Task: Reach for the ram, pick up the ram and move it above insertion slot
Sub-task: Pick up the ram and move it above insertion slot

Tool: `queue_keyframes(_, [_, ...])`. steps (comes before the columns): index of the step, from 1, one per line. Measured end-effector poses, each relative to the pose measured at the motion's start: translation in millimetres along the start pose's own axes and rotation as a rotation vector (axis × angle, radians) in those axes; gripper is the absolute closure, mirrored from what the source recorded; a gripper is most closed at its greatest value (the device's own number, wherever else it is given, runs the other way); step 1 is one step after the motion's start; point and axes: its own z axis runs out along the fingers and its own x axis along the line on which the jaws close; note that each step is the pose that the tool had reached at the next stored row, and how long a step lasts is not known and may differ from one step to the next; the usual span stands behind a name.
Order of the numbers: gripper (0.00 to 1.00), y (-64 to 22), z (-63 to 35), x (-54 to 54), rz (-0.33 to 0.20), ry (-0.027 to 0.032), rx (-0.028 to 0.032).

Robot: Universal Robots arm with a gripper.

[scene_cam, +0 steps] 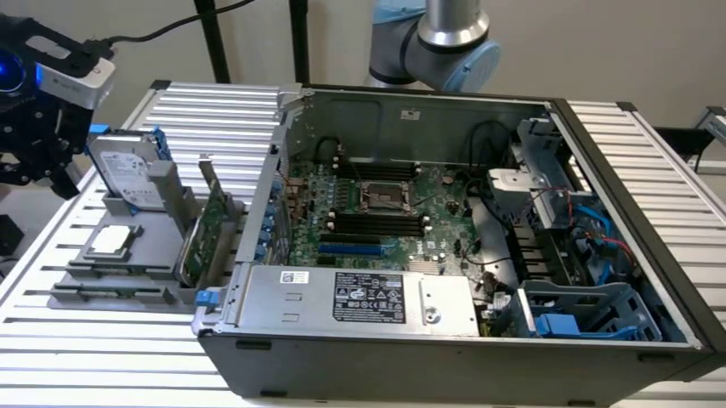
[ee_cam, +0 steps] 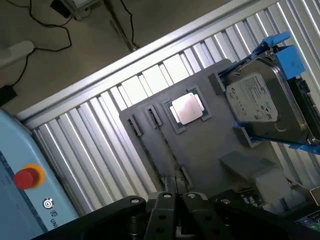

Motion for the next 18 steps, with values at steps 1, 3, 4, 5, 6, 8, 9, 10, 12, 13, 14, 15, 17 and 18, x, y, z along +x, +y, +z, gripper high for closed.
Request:
queue_keyframes(1, [0.89, 0.0, 0.2, 0.0, -0.018, 0.0006, 0.0002])
queue_keyframes(3, [0.89, 0.0, 0.4, 0.0, -0.054, 0.0013, 0.0011])
queue_keyframes(4, [0.89, 0.0, 0.6, 0.0, -0.072, 0.0014, 0.0018])
queue_keyframes(5, [0.89, 0.0, 0.8, 0.0, -0.09, 0.0014, 0.0026])
queue_keyframes(6, [0.89, 0.0, 1.0, 0.0, -0.108, 0.0012, 0.0033])
queue_keyframes(8, [0.89, 0.0, 1.4, 0.0, -0.144, 0.0, 0.0051])
queue_keyframes(9, [0.89, -0.1, 1.6, 0.0, -0.161, -0.0007, 0.0061])
queue_keyframes(10, [0.89, -0.1, 1.7, 0.0, -0.18, -0.0015, 0.007])
queue_keyframes(12, [0.89, -0.1, 2.1, 0.0, -0.214, -0.0036, 0.009])
queue_keyframes(13, [0.89, -0.1, 2.3, 0.0, -0.23, -0.0046, 0.01])
queue_keyframes(14, [0.89, -0.1, 2.5, 0.0, -0.248, -0.0056, 0.011])
queue_keyframes(15, [0.89, -0.1, 2.7, 0.0, -0.265, -0.0055, 0.0115])
queue_keyframes(17, [0.89, -0.1, 3.4, 0.0, -0.302, -0.0048, 0.0121])
queue_keyframes(18, [0.89, -0.1, 3.8, 0.0, -0.321, -0.0042, 0.0122])
